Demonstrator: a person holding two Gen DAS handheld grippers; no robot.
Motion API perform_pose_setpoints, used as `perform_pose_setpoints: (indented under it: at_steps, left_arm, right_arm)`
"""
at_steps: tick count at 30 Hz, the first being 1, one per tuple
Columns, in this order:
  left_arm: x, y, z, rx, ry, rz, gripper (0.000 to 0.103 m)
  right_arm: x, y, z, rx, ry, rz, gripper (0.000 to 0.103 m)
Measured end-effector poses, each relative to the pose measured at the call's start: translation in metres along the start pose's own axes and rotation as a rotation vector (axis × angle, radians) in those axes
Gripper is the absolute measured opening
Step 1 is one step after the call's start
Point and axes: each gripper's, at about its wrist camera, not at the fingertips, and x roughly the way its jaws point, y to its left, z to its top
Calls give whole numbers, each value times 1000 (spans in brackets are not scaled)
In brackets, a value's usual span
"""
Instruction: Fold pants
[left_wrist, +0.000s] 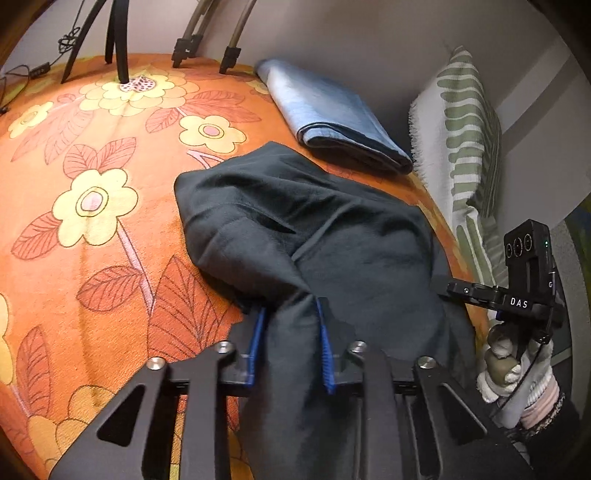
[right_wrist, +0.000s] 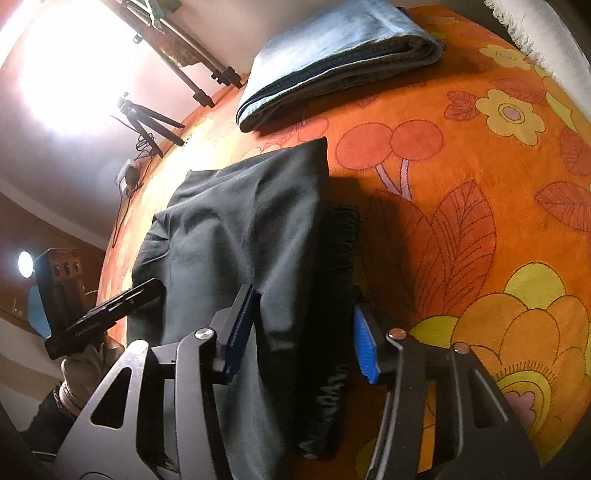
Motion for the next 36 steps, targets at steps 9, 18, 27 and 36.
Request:
perform_pose_setpoints:
  at_steps: [9,18,27,36]
  left_arm:
    - [5,-7,0,21,-17,19,15]
    - [0,-15,0,56,-58,40,9]
    - [-24,-21,7,83,-152,43,7]
    - [-45,-42,11,146,-214,3,5]
  right_arm:
    - [1,-1,-1,6,-37,7,55]
    - [-2,22,2,-65,-60,-57,18]
    - [-20,54,-2,-158,-125,-139,13]
    - [-43,87,-6,-251,-201,-186,12]
